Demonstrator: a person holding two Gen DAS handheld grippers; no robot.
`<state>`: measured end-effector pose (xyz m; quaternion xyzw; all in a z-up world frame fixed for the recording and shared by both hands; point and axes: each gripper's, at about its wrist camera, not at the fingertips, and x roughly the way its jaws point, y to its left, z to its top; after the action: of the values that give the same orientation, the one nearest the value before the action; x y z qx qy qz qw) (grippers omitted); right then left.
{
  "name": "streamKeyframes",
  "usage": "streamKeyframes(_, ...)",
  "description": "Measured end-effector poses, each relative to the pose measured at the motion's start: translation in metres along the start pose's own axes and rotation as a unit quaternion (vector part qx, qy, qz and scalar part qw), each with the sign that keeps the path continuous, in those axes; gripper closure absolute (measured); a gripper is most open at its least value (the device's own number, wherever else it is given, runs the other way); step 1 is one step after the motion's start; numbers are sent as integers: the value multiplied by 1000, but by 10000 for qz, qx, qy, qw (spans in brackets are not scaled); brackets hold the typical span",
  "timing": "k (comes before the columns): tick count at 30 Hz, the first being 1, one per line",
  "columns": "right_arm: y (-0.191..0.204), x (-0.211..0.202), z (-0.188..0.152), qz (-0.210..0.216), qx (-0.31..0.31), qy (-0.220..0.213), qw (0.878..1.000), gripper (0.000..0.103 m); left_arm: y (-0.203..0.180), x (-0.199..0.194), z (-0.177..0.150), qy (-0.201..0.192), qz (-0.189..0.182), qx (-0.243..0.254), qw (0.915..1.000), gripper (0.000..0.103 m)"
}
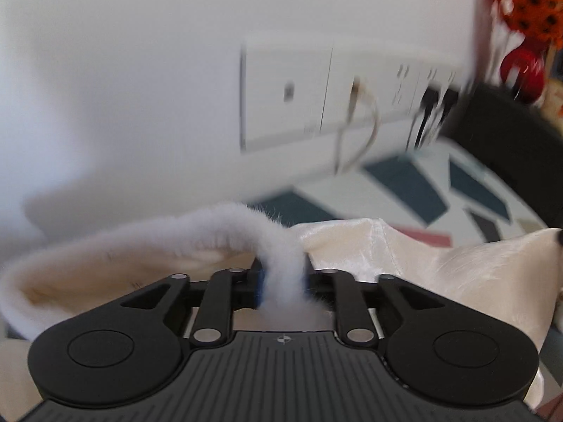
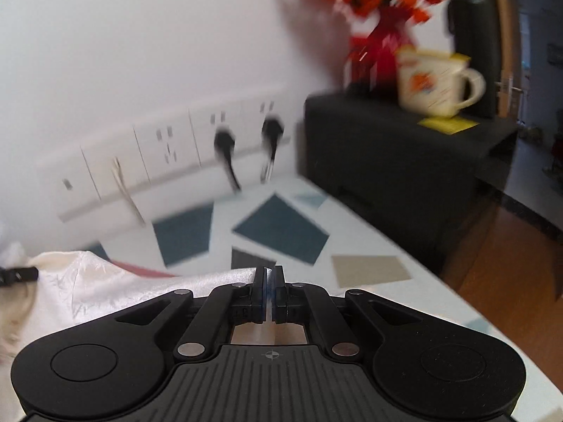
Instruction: Fold clothes
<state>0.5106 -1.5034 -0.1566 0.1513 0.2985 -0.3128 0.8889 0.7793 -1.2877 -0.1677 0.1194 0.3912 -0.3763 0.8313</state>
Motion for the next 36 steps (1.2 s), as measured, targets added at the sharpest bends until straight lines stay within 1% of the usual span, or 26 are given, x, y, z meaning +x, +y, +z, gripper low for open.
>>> streamKeyframes(1,7,14,1,-130,-133,293,9994,93,4,5,1,126,-126,-67,9998,57)
streamKeyframes(2,12,24,3,-210,-224,509,9982,91,10,4,2,125,-307,-187,9993,53)
streamKeyframes(3,16,25,6,-174,-248,533,9981,89,16,3,2,125,-488,-308,9983,53)
streamKeyframes(4,20,21,8,-88,-288,418,9987,82,22,1,3,125,-669,-428,9968,50)
streamKeyframes(5,24,15,11,-16,-351,262,9990,77,29,-1,3,116,-816,-550,9951,48)
streamKeyframes(6,28,9,13,71,-420,120,9990,68,34,-2,4,113,-878,-623,9941,47)
streamKeyframes(7,32,4,13,208,-499,26,9985,67,37,-1,6,132,-886,-627,9940,47)
streamKeyframes(8,36,2,13,375,-569,10,9977,67,39,0,7,152,-894,-632,9939,48)
streamKeyframes(9,40,4,13,525,-631,55,9966,68,42,1,9,172,-903,-637,9937,52)
streamKeyframes(10,44,6,12,675,-693,100,9953,68,45,2,10,191,-911,-642,9936,69)
streamKeyframes(11,48,9,11,787,-761,160,9939,68,46,3,12,212,-865,-614,9941,87)
streamKeyframes(13,56,19,7,832,-860,346,9922,68,44,9,16,255,-635,-478,9965,92)
streamKeyframes(15,62,26,3,937,-870,503,9905,68,43,9,21,149,-429,-412,9981,93)
streamKeyframes(17,67,32,-2,1021,-928,613,9885,68,48,5,27,-136,-227,-411,9988,94)
streamKeyframes(18,68,35,-5,984,-988,654,9881,68,51,5,30,-270,-89,-441,9986,94)
streamKeyframes(21,70,47,-14,811,-1005,759,9887,68,55,17,32,-230,89,-486,9985,94)
streamKeyframes(23,69,54,-17,750,-930,800,9896,69,49,22,30,-292,202,-309,9989,94)
streamKeyframes(25,70,59,-18,724,-924,737,9904,71,43,26,27,-354,315,-132,9988,94)
streamKeyframes(26,71,62,-18,712,-951,704,9904,71,42,27,27,-384,350,-122,9986,94)
streamKeyframes(28,76,68,-16,737,-1120,632,9889,71,46,26,26,-443,365,-260,9980,94)
streamKeyframes(29,79,70,-14,830,-1187,604,9876,71,45,24,26,-473,368,-252,9979,94)
streamKeyframes(30,82,71,-10,1033,-1220,590,9854,71,45,22,25,-503,370,-244,9978,94)
streamKeyframes(31,85,71,-7,1258,-1250,562,9825,69,45,21,25,-532,372,-236,9976,94)
streamKeyframes(32,90,70,-3,1498,-1313,495,9787,66,45,19,24,-562,375,-228,9975,94)
streamKeyframes(34,104,71,3,1887,-1555,346,9690,59,44,16,24,-641,421,-211,9968,94)
streamKeyframes(36,123,78,7,2153,-1811,355,9590,59,42,14,25,-720,482,-184,9961,94)
